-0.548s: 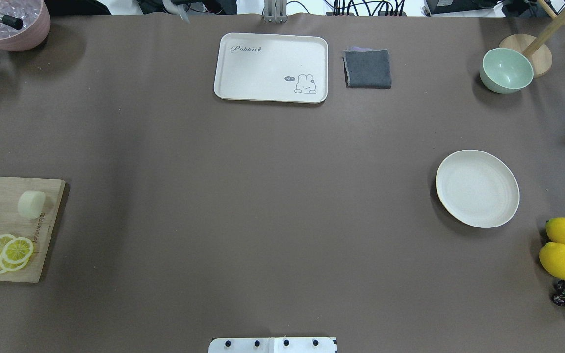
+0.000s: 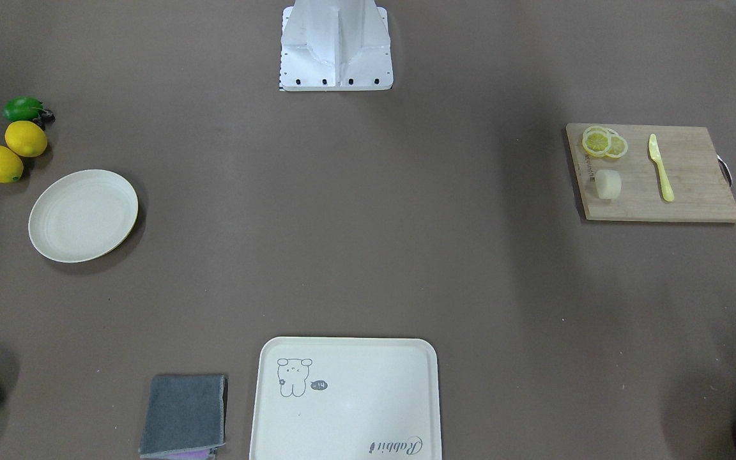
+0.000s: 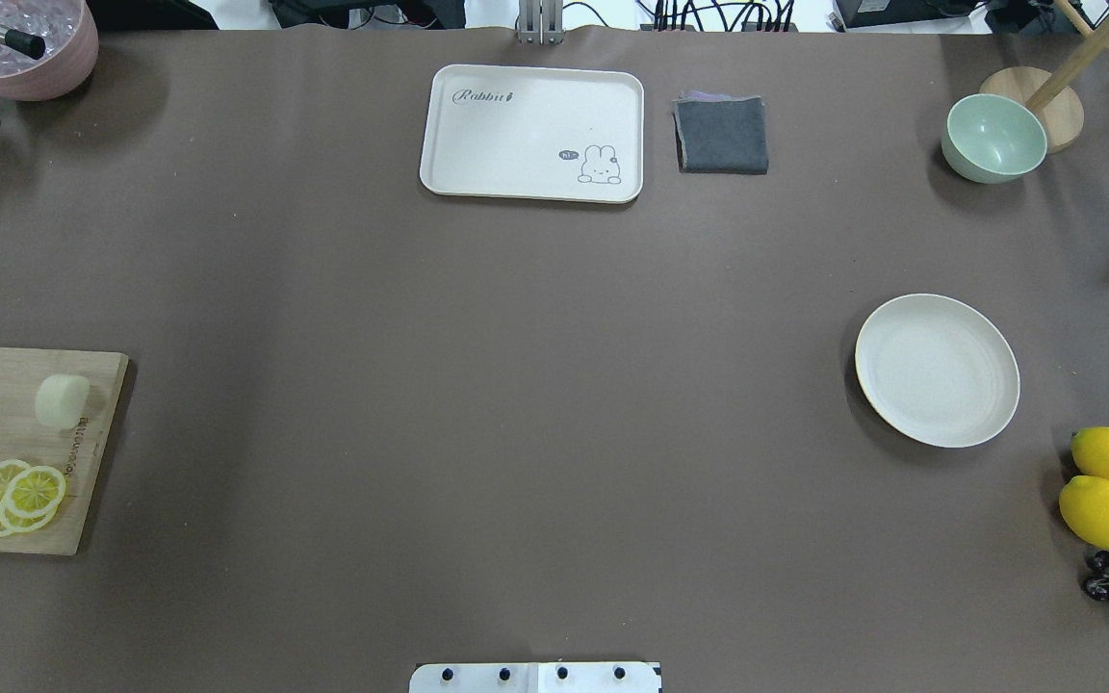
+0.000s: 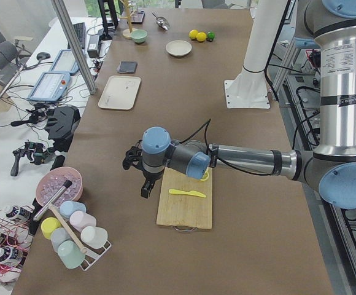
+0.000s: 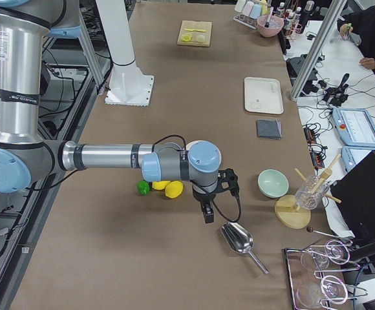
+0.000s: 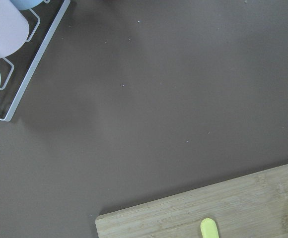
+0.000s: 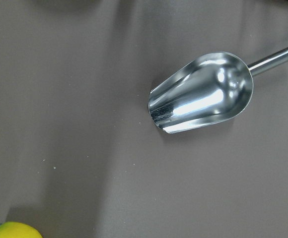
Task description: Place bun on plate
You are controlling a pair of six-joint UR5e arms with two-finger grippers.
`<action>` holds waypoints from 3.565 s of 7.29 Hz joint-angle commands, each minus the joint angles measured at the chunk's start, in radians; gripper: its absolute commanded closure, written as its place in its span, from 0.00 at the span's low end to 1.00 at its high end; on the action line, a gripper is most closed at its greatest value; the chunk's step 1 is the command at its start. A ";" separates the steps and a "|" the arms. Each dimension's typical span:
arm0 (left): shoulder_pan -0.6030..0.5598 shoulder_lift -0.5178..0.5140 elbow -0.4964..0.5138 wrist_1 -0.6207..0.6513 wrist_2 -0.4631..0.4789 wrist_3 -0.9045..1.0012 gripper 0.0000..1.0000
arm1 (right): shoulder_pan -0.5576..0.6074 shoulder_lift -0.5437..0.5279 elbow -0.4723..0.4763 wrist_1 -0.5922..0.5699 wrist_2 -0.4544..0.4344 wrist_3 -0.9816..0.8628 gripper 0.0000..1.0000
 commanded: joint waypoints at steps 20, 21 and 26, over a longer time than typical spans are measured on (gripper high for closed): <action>0.011 0.032 -0.026 0.000 -0.109 -0.009 0.02 | -0.050 -0.070 0.032 0.098 0.250 0.023 0.00; 0.011 0.033 -0.029 -0.009 -0.102 0.002 0.02 | -0.096 -0.060 0.034 0.103 0.261 0.100 0.00; 0.020 0.024 -0.019 -0.051 -0.040 -0.007 0.03 | -0.308 0.142 -0.072 0.209 0.232 0.524 0.01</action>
